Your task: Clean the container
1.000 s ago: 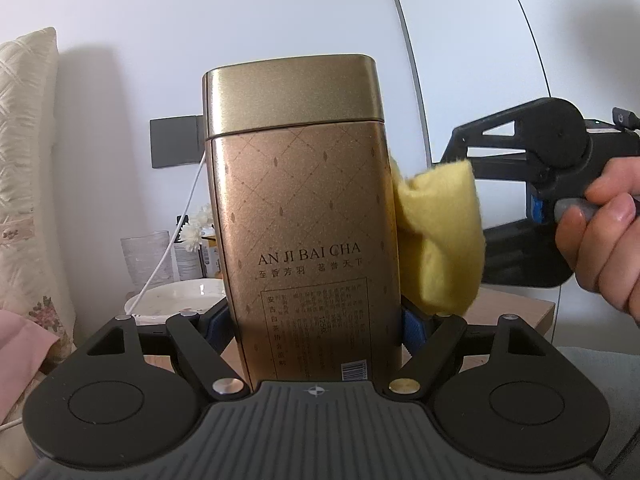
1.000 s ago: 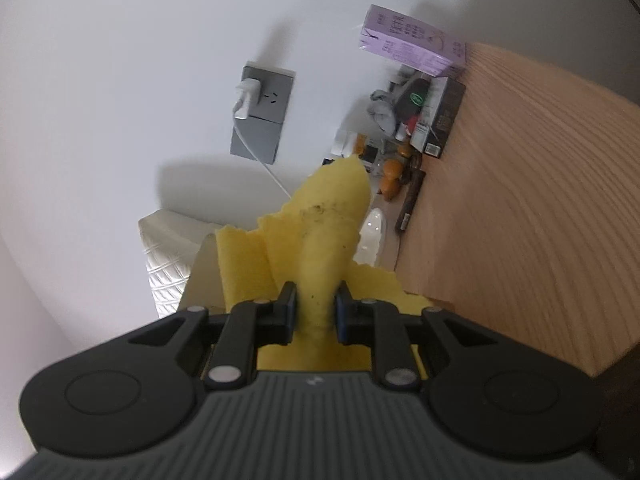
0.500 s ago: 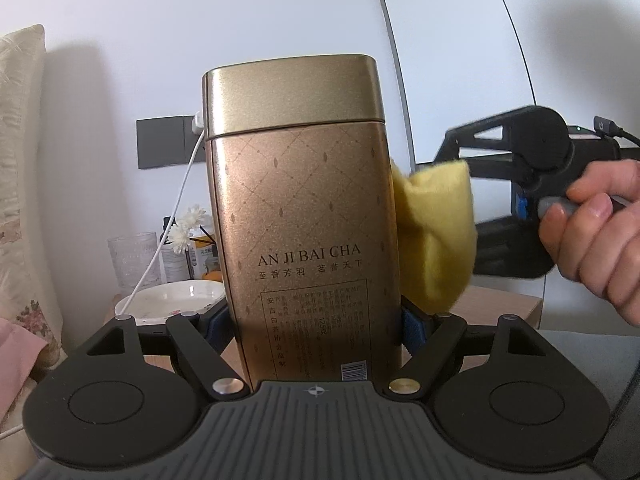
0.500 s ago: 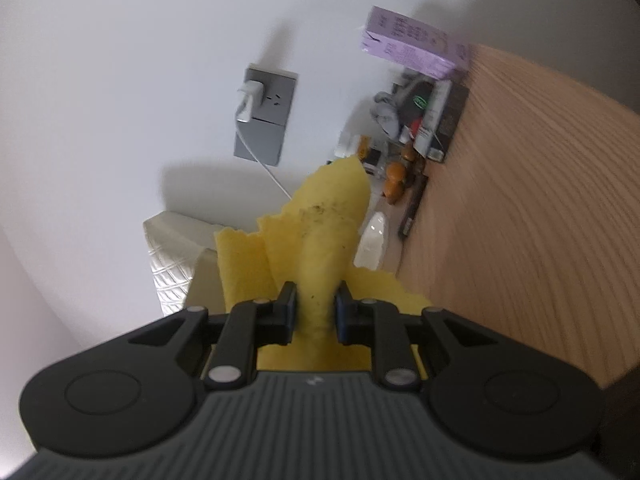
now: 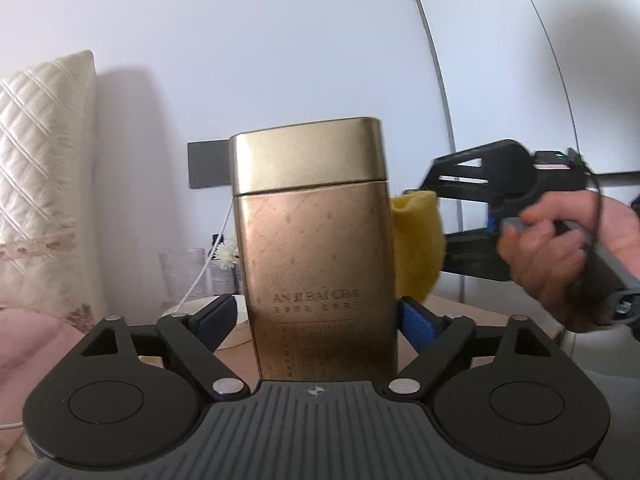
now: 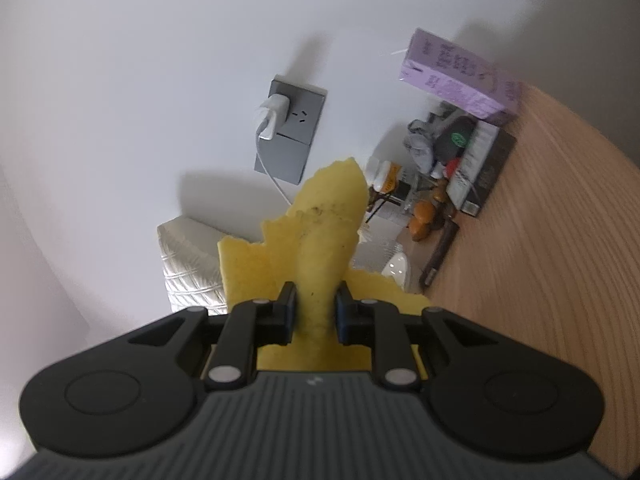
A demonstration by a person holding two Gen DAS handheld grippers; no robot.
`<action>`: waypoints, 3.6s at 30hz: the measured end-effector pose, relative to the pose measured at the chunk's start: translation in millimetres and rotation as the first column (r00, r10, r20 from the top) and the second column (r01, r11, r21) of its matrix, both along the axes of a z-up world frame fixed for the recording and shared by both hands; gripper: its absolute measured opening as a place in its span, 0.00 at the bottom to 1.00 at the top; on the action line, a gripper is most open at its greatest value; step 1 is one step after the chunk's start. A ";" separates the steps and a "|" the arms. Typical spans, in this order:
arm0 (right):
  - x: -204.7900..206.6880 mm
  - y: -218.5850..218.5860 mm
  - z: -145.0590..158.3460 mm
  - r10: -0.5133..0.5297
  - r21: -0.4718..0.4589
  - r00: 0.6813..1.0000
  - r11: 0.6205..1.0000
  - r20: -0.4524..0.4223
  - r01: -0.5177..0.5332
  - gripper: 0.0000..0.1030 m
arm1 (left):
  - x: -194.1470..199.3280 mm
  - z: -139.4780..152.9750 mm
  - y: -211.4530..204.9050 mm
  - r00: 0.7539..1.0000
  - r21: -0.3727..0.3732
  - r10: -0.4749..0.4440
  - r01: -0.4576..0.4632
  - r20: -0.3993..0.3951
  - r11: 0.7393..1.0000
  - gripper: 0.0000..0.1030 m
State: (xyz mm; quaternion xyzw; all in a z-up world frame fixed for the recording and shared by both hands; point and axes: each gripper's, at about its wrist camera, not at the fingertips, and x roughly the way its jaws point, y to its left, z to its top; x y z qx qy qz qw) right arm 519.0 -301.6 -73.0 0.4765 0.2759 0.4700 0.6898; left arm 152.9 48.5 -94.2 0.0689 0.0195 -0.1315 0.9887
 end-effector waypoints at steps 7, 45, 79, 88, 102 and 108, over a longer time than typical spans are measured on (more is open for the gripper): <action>23.8 25.5 -9.6 0.193 0.061 0.981 0.979 0.005 -0.193 0.21 | -16.5 -0.8 -31.1 0.997 0.003 0.080 -0.080 0.001 0.997 0.79; 12.2 -42.4 -37.5 0.101 0.106 0.991 0.990 -0.082 -0.092 0.21 | 53.3 9.9 -35.0 0.971 0.028 -0.234 0.236 -0.055 0.971 0.92; -30.7 -50.2 -18.2 0.048 0.061 0.998 0.997 -0.043 -0.045 0.20 | 29.9 23.5 -35.7 0.994 -0.164 -0.106 0.099 -0.032 0.981 0.50; -28.0 -48.8 -16.2 0.052 0.075 0.999 0.996 -0.001 -0.051 0.21 | 19.9 12.3 -37.9 0.996 -0.203 -0.090 0.087 -0.007 0.975 0.43; -42.2 -50.9 -24.6 0.005 -0.005 1.000 1.000 -0.018 -0.005 0.21 | 17.7 -1.6 -42.1 0.996 -0.195 -0.072 0.062 -0.046 0.979 0.42; -43.5 -48.1 -16.4 0.014 0.017 1.000 1.000 0.003 -0.014 0.21 | 18.3 -1.2 -40.9 0.999 -0.206 -0.038 0.029 -0.039 0.978 0.43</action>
